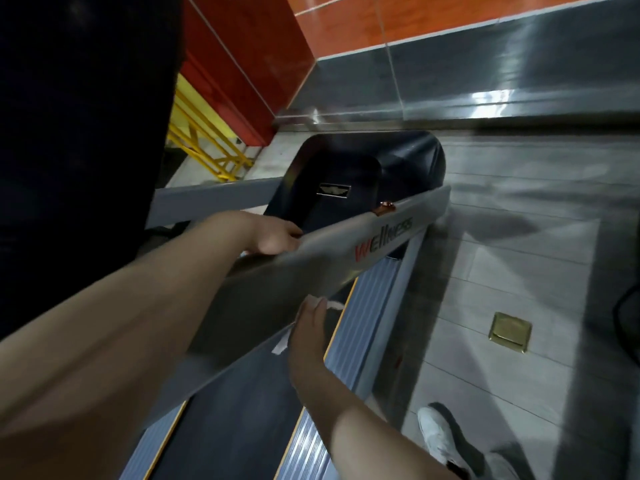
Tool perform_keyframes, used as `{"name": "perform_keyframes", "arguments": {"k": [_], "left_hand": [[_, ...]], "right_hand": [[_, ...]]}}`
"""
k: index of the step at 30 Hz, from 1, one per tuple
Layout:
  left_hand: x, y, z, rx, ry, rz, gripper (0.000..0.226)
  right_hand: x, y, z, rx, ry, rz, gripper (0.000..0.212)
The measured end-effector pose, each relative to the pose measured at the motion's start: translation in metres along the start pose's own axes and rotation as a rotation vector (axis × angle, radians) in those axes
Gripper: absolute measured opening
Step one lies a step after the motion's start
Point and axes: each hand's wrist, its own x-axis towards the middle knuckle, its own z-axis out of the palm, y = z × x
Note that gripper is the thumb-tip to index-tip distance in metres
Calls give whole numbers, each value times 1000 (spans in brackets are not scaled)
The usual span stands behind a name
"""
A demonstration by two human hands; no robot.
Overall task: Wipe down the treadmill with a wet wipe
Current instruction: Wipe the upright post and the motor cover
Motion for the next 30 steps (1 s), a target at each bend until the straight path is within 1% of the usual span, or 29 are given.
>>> {"name": "perform_keyframes", "arguments": {"k": [1,2,3,4,5,6,7,9,10,11,14,15,16,17,18,19,20,21,23,25,26,27,28,29,30], "left_hand": [[-9,-2,4,36,36,-3,58],[-19,-2,8,68,67,2,59],[-27,-2,11,90,96,12,59],[-34,-3,14,103,126,24,59],[-41,-3,17,105,158,28,57],[-47,-3,20,98,192,25,53],[-53,-4,24,95,235,20,49],[-61,-8,35,128,341,21,38],[-65,-10,44,164,383,23,34],[-69,-12,52,205,425,25,31],[-87,-14,69,293,587,55,20],[-95,-13,72,291,643,56,16],[-102,-15,74,280,696,50,15],[-108,-18,78,277,749,40,20],[-112,-23,83,287,796,28,28],[-116,-29,90,305,838,17,36],[-121,-34,98,331,868,10,40],[-127,-39,107,366,888,12,44],[-140,-46,126,424,946,33,48],[-152,-53,148,401,1020,54,48],[-159,-58,161,378,1051,63,50],[-166,-64,174,377,1074,65,53],[-173,-73,187,397,1088,54,57],[-179,-82,201,426,1094,31,62],[-183,-90,214,454,1098,8,67]], "right_hand": [[-9,-12,7,-28,13,-63,62],[-16,-24,12,-98,19,-195,57],[-24,-32,15,-127,14,-360,50],[-28,-39,16,-162,-13,-549,48],[-24,-38,16,-209,-38,-671,49],[-16,-30,13,-238,-63,-738,50],[-8,-20,9,-249,-25,-694,50],[0,-10,-4,-222,74,-447,48],[1,-10,-7,-245,89,-356,46],[-5,-17,-7,-250,65,-347,46],[-27,-35,3,-315,-130,-728,50],[-30,-35,6,-342,-201,-815,51],[-29,-29,5,-383,-212,-853,51],[-23,-18,3,-394,-192,-837,52],[-19,-8,0,-392,-118,-747,51],[-17,-1,-4,-353,-40,-603,49],[-21,0,-5,-340,10,-487,49],[-27,-1,-3,-352,12,-444,51],[-51,-10,7,-391,-111,-579,53],[-77,-21,15,-414,-294,-810,53],[-81,-20,15,-471,-358,-923,53],[-79,-19,11,-548,-380,-1045,51],[-68,-13,5,-630,-363,-1155,48],[-54,-9,-3,-688,-322,-1190,49],[-42,-8,-9,-709,-270,-1139,50]]}}
